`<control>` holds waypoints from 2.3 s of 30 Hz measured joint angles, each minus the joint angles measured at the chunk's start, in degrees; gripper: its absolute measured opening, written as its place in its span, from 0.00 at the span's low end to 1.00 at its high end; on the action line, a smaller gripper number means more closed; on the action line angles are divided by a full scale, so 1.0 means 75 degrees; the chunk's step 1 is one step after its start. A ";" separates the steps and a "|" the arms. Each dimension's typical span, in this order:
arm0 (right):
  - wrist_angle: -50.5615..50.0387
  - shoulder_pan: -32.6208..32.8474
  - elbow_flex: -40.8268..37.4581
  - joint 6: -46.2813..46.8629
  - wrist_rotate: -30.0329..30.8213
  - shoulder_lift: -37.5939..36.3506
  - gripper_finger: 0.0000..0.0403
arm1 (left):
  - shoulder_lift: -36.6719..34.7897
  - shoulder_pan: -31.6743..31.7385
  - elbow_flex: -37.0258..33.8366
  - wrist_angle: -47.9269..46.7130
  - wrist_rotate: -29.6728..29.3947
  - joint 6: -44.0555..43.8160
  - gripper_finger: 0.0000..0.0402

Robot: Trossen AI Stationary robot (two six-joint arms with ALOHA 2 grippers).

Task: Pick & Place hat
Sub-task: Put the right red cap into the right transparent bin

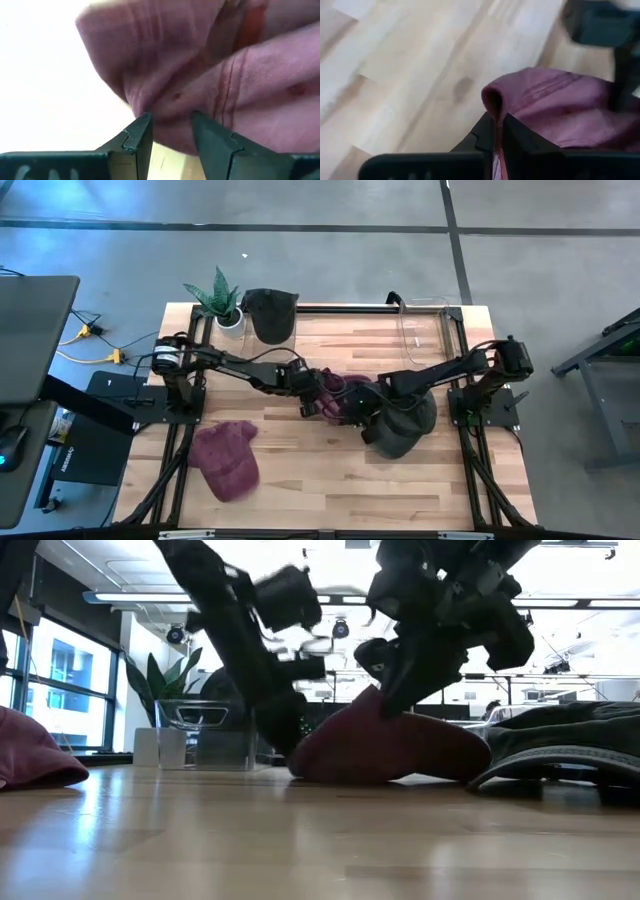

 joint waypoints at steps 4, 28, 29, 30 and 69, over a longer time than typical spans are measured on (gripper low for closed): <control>0.0028 0.0011 0.0001 -0.0027 -0.0007 0.0016 0.06 | -0.0252 -0.0328 0.0009 0.0148 0.0169 -0.0001 0.33; -0.0215 0.0559 0.0001 0.0312 0.0561 0.0019 0.03 | 0.0246 -0.0024 0.0025 0.1933 -0.0790 0.0730 0.33; -0.0318 0.0559 0.0001 0.0287 0.0624 0.0019 0.04 | 0.0102 -0.0114 0.0029 0.1760 -0.0835 0.0739 0.33; -0.0419 0.0562 0.0001 0.0199 0.0710 0.0019 0.05 | -0.0056 -0.0215 0.0034 0.1496 -0.0843 0.0736 0.33; -0.3320 0.0194 0.2711 0.4450 0.5274 0.2972 0.56 | -0.1738 -0.1606 0.0034 -0.4310 -0.2292 -0.2266 0.33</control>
